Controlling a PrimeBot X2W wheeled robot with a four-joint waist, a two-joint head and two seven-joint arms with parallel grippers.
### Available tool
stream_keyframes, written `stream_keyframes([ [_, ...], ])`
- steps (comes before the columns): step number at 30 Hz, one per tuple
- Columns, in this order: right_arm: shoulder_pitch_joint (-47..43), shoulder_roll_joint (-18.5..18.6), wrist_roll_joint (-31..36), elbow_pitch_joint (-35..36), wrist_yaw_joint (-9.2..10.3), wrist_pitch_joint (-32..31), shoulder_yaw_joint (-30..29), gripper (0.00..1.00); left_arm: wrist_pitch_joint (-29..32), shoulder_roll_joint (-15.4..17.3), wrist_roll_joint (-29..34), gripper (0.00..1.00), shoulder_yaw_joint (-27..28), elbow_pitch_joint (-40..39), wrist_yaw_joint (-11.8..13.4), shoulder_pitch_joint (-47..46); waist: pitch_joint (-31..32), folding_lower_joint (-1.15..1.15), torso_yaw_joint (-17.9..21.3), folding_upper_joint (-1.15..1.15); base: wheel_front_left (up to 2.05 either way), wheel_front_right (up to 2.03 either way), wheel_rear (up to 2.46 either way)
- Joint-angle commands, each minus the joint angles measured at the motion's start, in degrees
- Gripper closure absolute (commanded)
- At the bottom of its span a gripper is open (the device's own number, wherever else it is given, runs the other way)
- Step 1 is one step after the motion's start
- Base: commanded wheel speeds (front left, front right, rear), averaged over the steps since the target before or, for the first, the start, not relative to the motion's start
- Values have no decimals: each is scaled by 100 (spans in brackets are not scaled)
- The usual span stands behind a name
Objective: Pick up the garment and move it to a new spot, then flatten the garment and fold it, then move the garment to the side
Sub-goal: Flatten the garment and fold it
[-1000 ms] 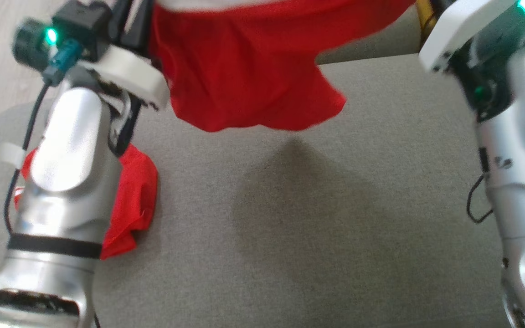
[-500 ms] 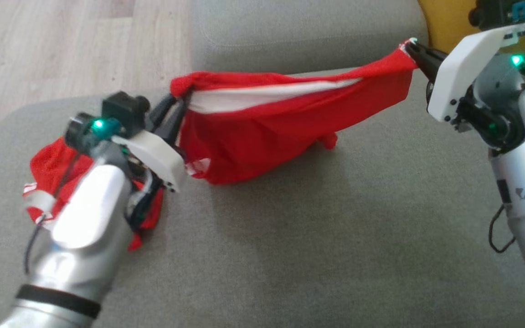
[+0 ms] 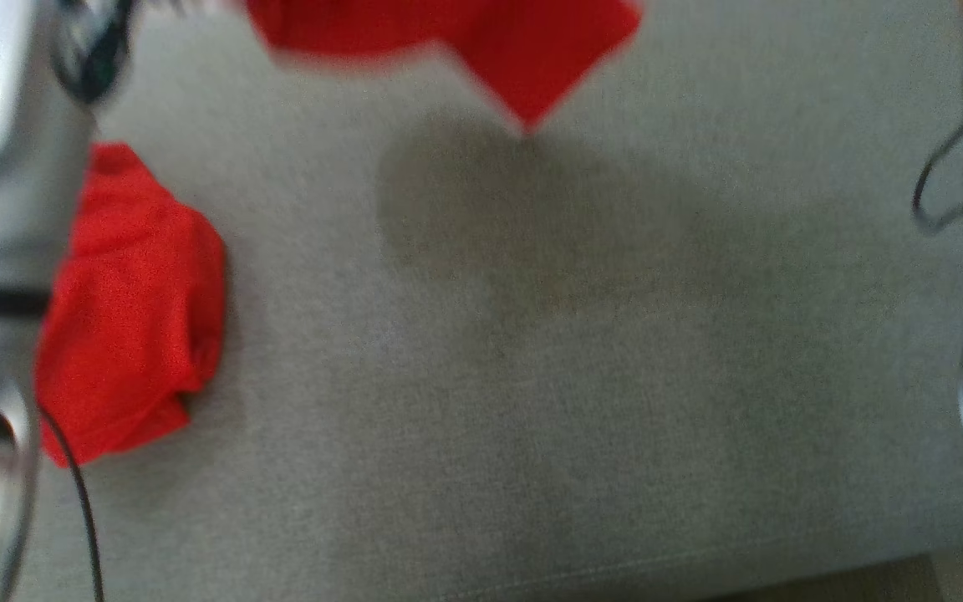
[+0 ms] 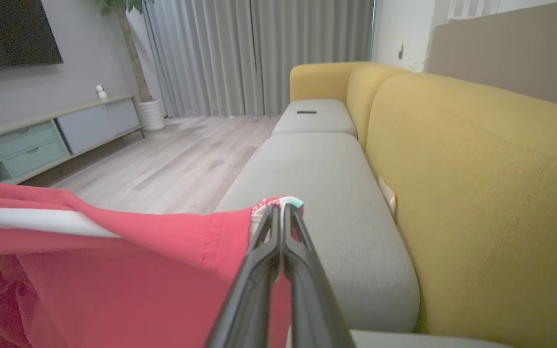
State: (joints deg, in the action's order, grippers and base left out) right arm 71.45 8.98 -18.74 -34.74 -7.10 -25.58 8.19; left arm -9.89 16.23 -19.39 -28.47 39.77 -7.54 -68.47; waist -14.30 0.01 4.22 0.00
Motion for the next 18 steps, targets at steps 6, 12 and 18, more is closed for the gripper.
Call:
stream_keyframes([
  [6, 1385, -436, 507, -1093, -39, 1501, -614, 100, -472, 80, 136, 100, 510, 565, 300, -1379, -1017, -1, 217, 0, 0, 0, 0],
  [12, 1694, -578, 527, -2001, -39, 2333, -764, 100, -508, -196, 213, 100, 950, 59, 384, -1351, -1310, -1, 228, 0, 0, 0, 0],
  [18, 1202, -605, 276, -2787, -39, 2390, -486, 100, -509, -561, 312, 100, 1082, -127, 183, -365, -1327, -1, 122, 0, 0, 0, 0],
])
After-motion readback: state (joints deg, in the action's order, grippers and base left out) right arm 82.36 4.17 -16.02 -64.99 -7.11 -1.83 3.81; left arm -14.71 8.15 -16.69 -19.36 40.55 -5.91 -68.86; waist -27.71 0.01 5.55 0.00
